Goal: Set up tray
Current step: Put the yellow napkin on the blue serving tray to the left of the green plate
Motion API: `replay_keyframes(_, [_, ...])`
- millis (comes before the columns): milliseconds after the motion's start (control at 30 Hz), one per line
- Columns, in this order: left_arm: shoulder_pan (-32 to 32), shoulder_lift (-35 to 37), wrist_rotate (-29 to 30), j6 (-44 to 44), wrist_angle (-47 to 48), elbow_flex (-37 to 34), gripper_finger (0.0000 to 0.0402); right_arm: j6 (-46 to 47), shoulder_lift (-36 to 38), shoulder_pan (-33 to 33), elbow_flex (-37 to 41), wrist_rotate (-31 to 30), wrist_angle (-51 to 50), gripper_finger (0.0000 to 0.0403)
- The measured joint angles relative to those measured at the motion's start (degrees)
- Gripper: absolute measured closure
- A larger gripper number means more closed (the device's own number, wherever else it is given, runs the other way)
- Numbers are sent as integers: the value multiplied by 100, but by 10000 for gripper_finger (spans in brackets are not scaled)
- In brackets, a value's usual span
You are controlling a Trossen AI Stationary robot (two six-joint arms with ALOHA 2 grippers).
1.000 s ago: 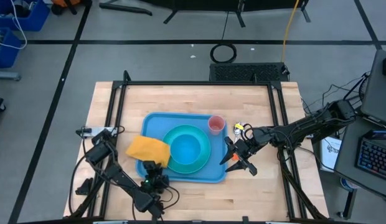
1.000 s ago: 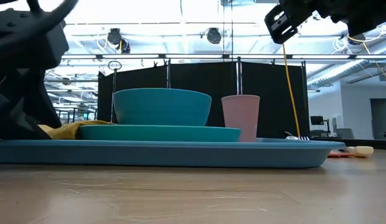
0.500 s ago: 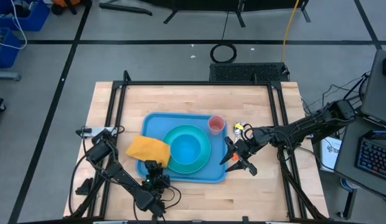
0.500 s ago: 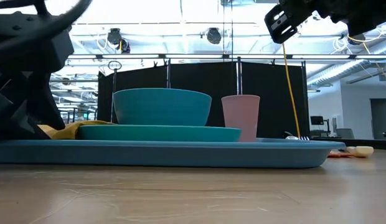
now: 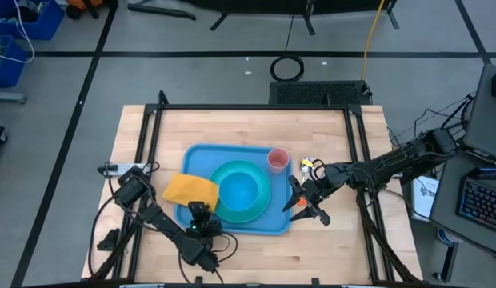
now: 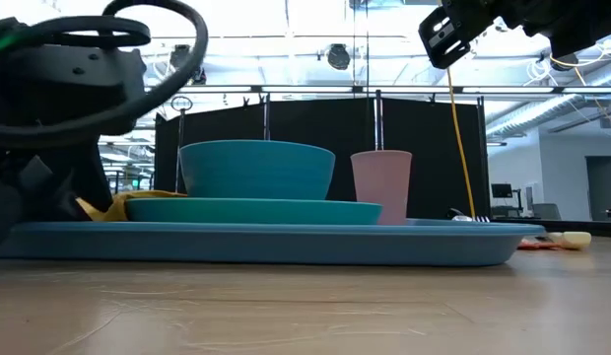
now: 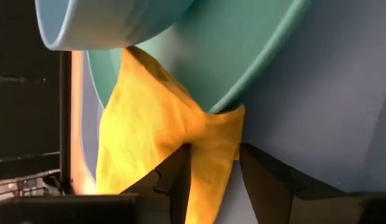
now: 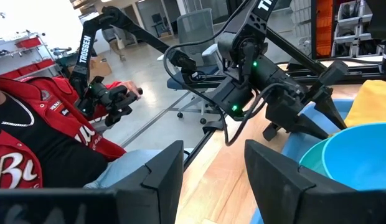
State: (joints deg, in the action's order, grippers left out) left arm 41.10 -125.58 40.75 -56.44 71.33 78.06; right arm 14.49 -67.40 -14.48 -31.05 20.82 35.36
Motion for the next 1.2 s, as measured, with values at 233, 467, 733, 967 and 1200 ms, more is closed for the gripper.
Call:
replay_keyframes(233, [44,-7,107,-599,412,2,331,-21,0,0,0,0,-1,243])
replay_keyframes(467, [42,-9,43,-714,567,0,391,-21,0,0,0,-2,4,243])
replay_keyframes(733, [146,67,-76,-999,633,-16,398,-20,0,0,0,-2,5,243])
replay_keyframes(967, [480,271,-166,-1499,973,74,399,-17,0,0,0,-2,38,243])
replay_keyframes(1200, [779,531,-127,-1946,999,103,400,-19,0,4,0,-2,65,243])
